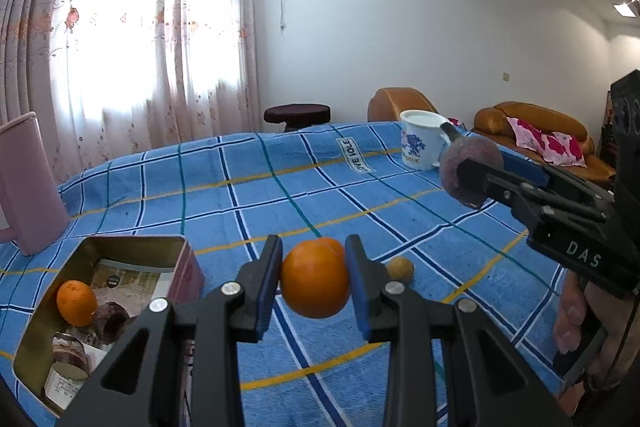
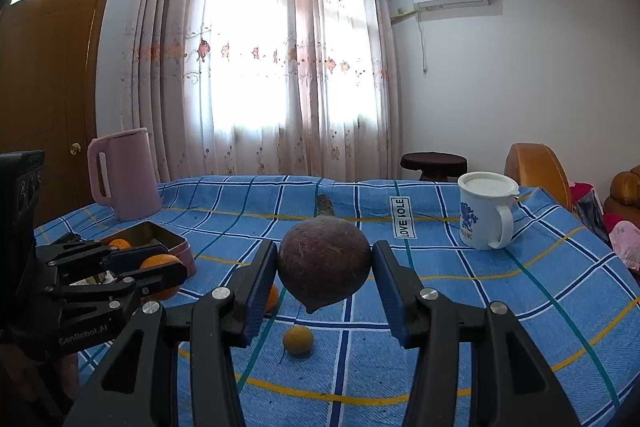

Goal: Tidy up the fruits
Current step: 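Carry the orange and the passion fruit over the tin box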

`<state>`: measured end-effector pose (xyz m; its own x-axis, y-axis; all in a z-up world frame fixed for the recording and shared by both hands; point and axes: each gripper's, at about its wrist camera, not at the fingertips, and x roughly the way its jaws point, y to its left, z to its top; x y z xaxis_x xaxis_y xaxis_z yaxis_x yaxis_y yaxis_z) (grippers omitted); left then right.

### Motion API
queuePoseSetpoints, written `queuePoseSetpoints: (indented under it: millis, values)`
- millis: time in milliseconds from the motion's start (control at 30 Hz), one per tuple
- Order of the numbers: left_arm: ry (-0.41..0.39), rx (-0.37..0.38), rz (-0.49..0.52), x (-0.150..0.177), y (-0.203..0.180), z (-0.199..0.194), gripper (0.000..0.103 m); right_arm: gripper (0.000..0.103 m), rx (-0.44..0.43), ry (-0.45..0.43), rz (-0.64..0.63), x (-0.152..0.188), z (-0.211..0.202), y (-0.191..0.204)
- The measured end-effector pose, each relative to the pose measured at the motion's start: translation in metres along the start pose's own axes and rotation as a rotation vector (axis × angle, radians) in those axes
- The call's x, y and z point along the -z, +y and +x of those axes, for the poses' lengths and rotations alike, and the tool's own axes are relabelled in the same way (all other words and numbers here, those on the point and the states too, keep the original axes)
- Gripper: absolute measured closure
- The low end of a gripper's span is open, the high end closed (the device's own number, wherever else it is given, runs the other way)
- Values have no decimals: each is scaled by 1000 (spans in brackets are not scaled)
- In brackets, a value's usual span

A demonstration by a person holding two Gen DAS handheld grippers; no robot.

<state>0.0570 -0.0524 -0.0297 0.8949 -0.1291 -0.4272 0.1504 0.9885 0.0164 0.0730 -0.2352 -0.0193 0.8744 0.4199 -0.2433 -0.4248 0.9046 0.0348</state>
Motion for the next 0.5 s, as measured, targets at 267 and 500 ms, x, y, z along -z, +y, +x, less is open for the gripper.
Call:
queuePoseSetpoints:
  millis: [267, 500]
  values:
    - [-40, -27, 9, -2, 1, -9, 69, 52, -2, -31, -5, -1, -4, 5]
    - [-68, -51, 3, -5, 8, -18, 69, 52, -14, -34, -12, -2, -2, 11]
